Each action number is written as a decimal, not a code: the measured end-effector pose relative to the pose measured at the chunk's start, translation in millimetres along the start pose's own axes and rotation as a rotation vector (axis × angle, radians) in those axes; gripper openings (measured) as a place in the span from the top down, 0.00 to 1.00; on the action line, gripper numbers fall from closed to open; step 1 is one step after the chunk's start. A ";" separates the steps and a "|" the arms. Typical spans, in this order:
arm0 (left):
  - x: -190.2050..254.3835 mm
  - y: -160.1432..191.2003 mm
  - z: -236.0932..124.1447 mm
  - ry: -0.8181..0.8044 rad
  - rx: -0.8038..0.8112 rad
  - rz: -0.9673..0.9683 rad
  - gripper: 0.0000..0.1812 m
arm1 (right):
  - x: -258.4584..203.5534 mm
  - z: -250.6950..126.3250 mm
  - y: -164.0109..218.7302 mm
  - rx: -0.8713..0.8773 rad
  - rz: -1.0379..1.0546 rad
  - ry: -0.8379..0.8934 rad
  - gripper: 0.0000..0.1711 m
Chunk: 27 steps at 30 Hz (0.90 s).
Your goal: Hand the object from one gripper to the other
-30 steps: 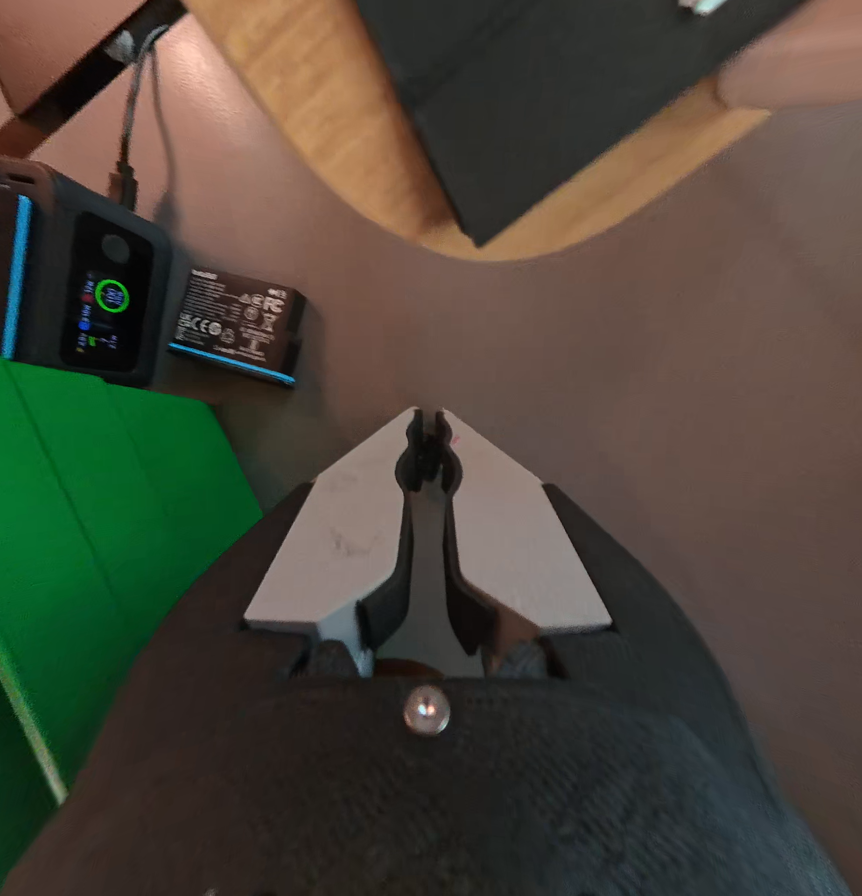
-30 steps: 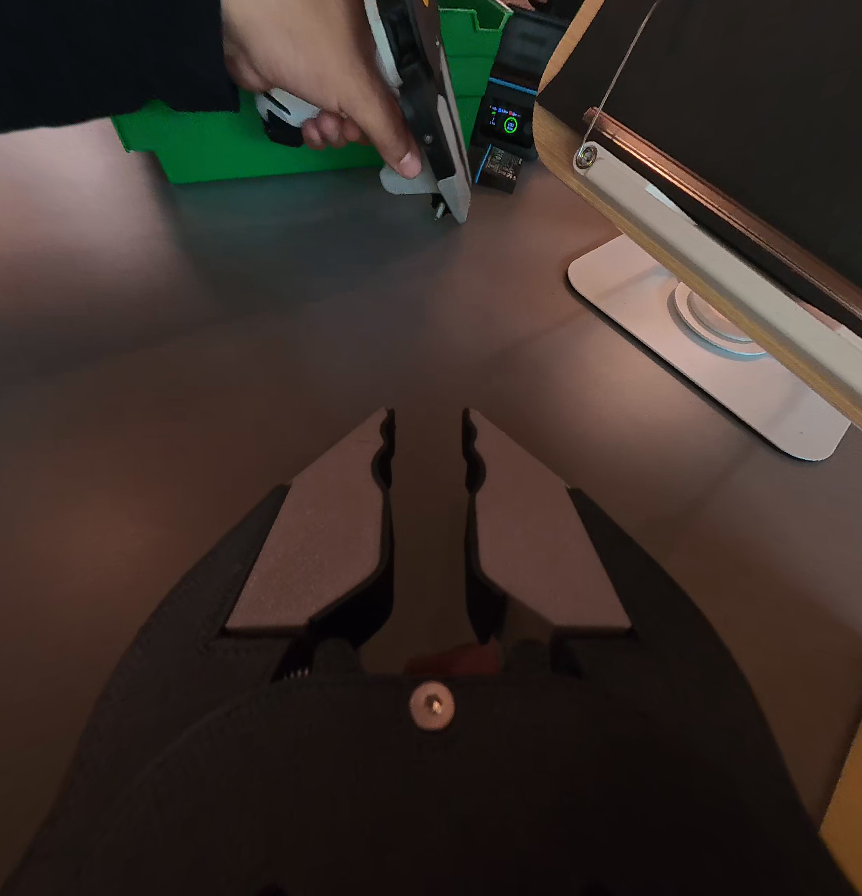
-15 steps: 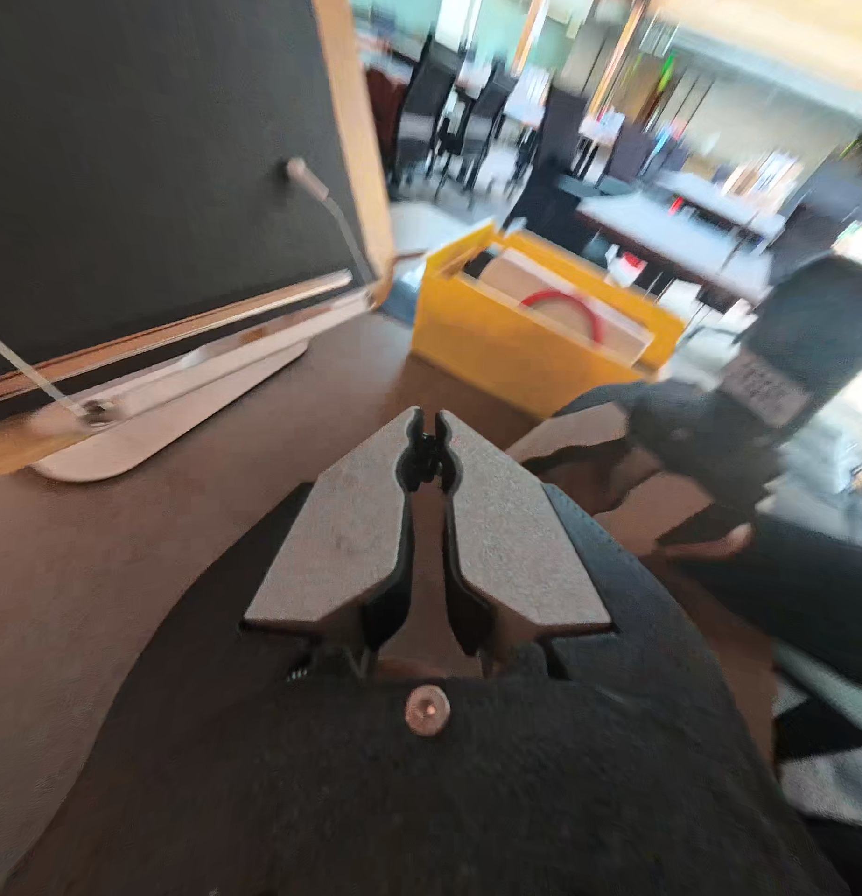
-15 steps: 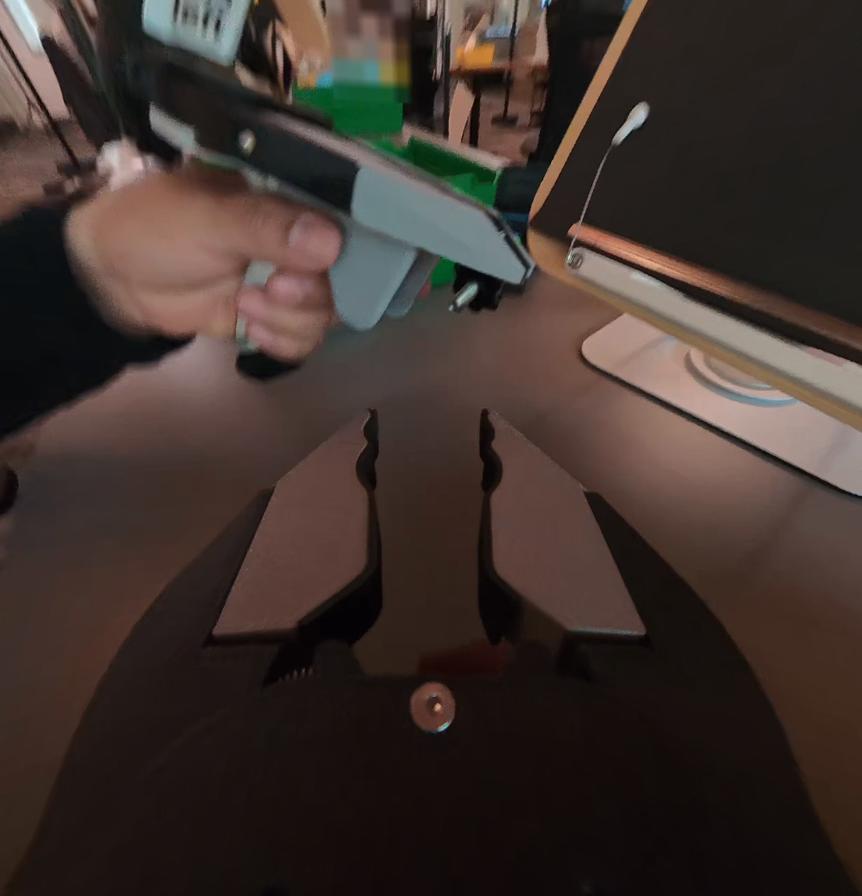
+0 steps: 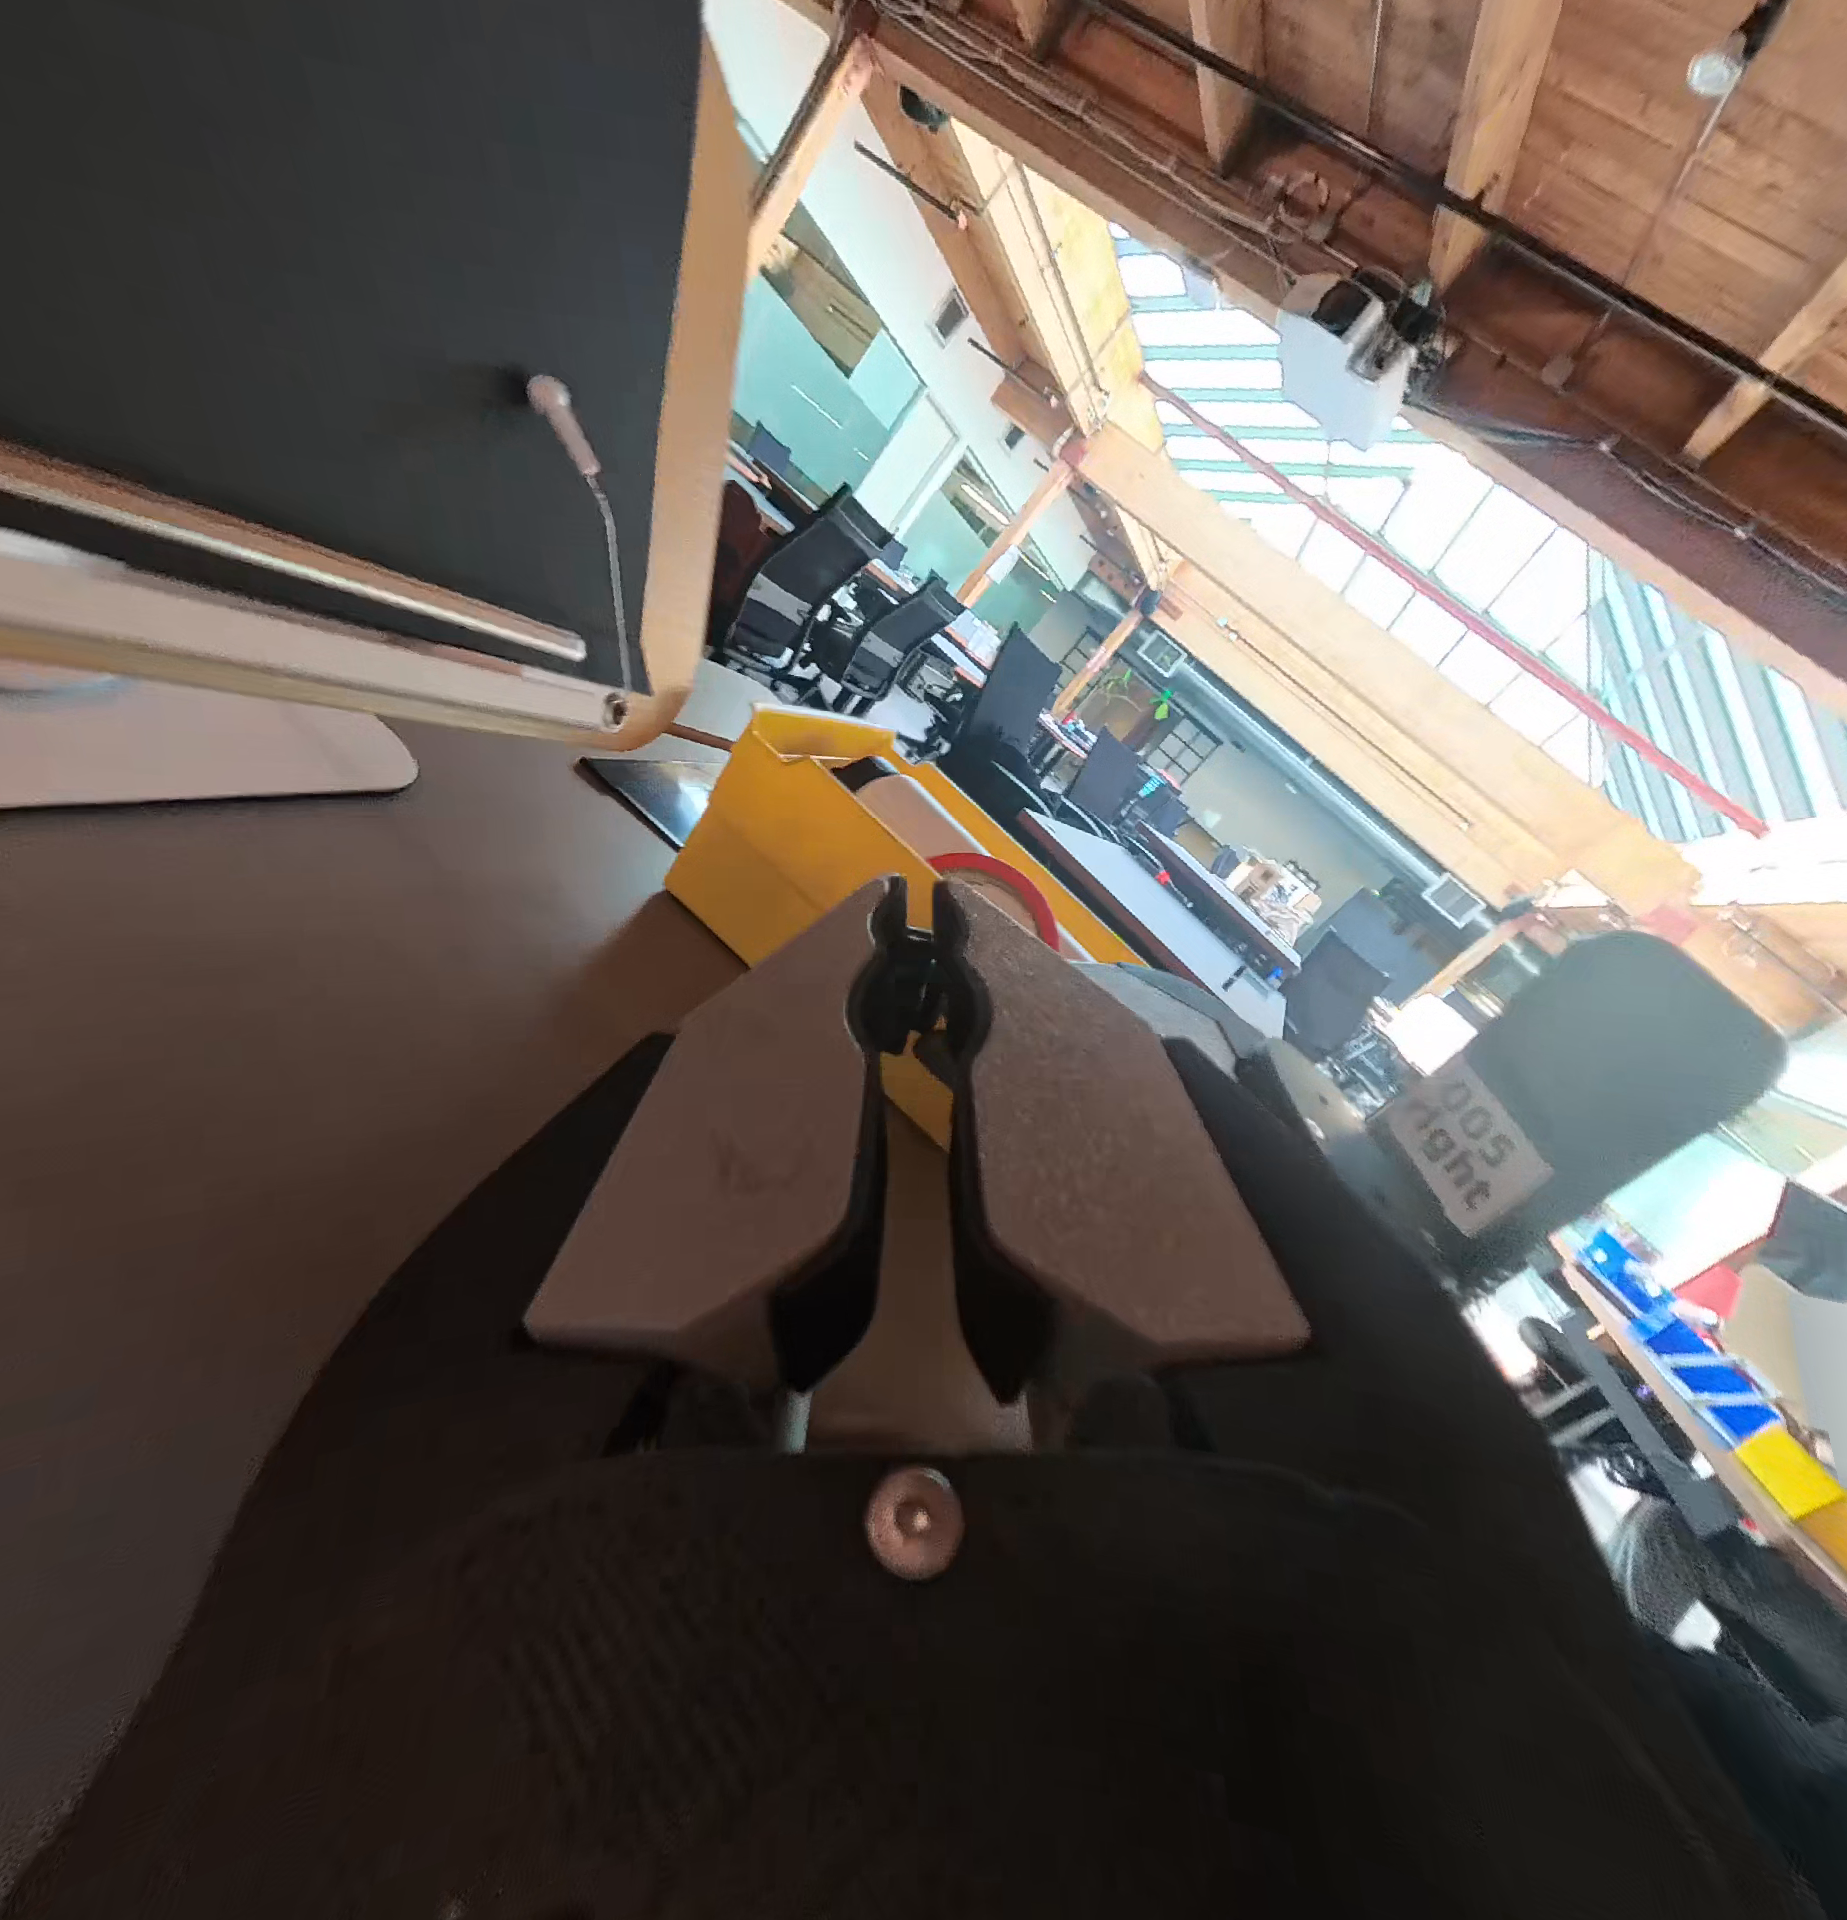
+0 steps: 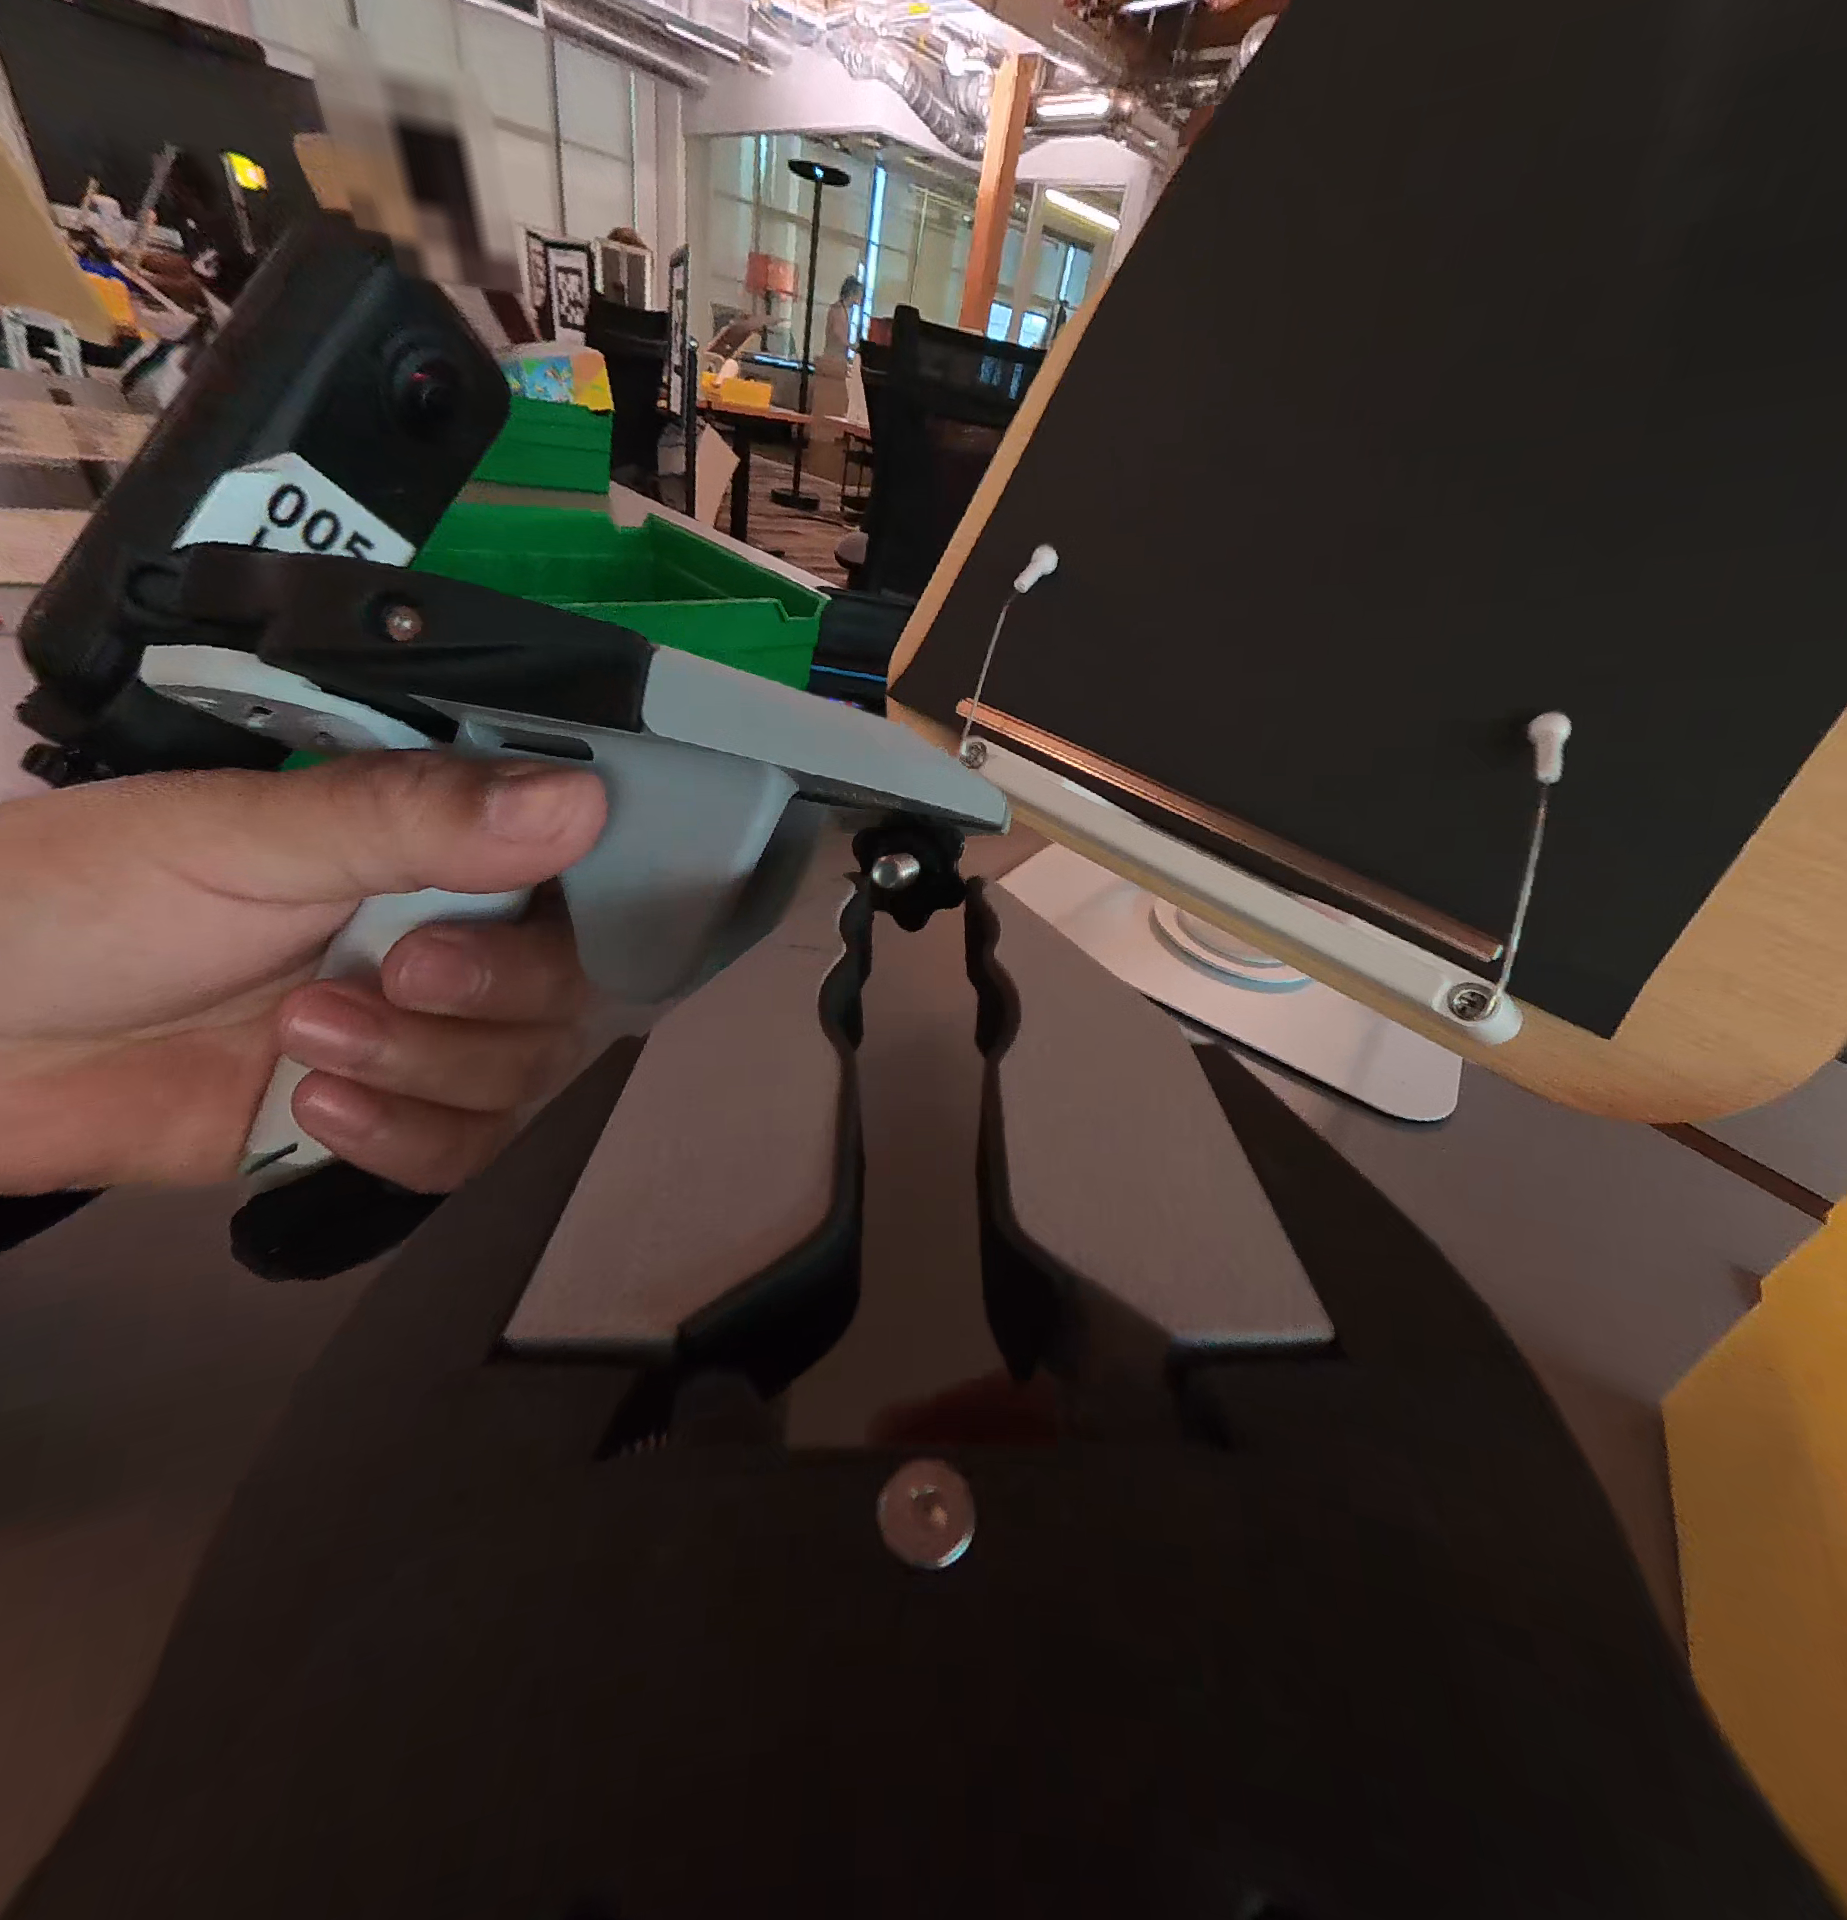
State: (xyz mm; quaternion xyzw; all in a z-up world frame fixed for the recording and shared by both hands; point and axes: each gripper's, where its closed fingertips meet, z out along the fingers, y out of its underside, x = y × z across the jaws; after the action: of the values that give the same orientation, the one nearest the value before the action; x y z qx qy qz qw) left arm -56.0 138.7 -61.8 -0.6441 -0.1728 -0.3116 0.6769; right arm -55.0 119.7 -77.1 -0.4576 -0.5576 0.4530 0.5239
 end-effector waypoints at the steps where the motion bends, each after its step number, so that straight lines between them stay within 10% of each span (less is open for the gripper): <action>1: -4.6 1.0 1.3 -0.018 0.007 -0.016 0.99 | 1.8 1.7 3.0 -0.010 0.001 0.015 0.92; 25: -17.8 7.3 0.4 0.027 -0.064 -0.040 1.00 | 10.8 6.1 16.8 -0.064 -0.021 0.045 0.99; 27: -18.2 12.4 -4.0 0.038 -0.143 0.091 0.89 | 16.2 5.2 20.9 -0.073 0.081 0.003 0.99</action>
State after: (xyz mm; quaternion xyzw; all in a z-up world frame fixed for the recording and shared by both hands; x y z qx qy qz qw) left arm -62.2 138.1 -83.2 -0.6920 -0.1076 -0.3043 0.6457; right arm -60.0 139.1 -95.1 -0.4992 -0.5540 0.4525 0.4890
